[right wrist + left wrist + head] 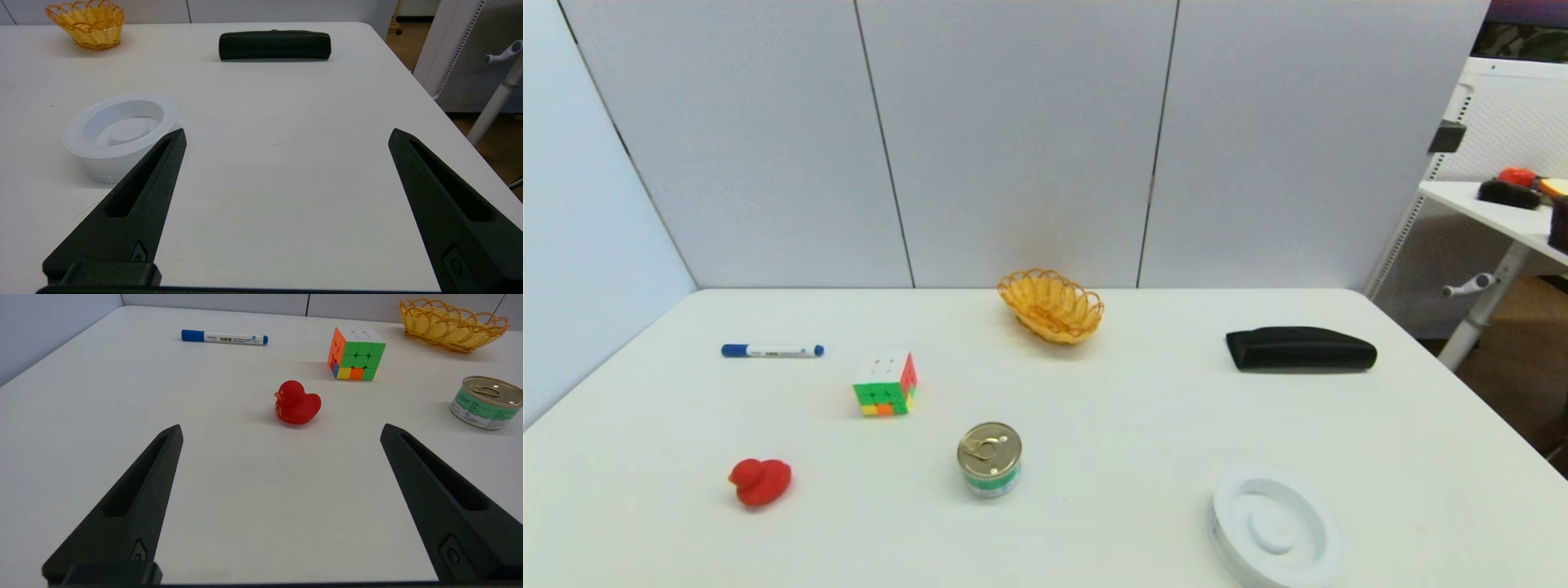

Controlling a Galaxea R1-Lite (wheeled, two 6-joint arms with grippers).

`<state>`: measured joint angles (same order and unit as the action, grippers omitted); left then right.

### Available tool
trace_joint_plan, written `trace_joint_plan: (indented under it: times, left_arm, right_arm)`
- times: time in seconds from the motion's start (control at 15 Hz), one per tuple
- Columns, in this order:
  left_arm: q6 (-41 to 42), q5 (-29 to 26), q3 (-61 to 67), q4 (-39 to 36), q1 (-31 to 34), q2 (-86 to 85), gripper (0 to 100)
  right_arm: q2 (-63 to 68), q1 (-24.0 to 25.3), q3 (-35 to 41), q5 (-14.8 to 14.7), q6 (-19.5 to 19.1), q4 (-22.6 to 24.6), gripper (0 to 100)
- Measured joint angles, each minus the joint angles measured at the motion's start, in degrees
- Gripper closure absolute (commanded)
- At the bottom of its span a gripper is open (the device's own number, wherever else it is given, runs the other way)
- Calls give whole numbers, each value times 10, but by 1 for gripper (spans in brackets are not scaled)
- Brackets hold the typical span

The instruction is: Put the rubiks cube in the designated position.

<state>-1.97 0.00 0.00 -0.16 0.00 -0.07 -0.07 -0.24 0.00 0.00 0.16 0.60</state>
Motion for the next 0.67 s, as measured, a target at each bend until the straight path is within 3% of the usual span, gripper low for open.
trace_joint_plan:
  times: [0.67]
  left_arm:
    - [-1, 0, -15, 7, 1, 13, 0]
  right_arm:
    - [0, 0, 0, 0, 0, 0, 0]
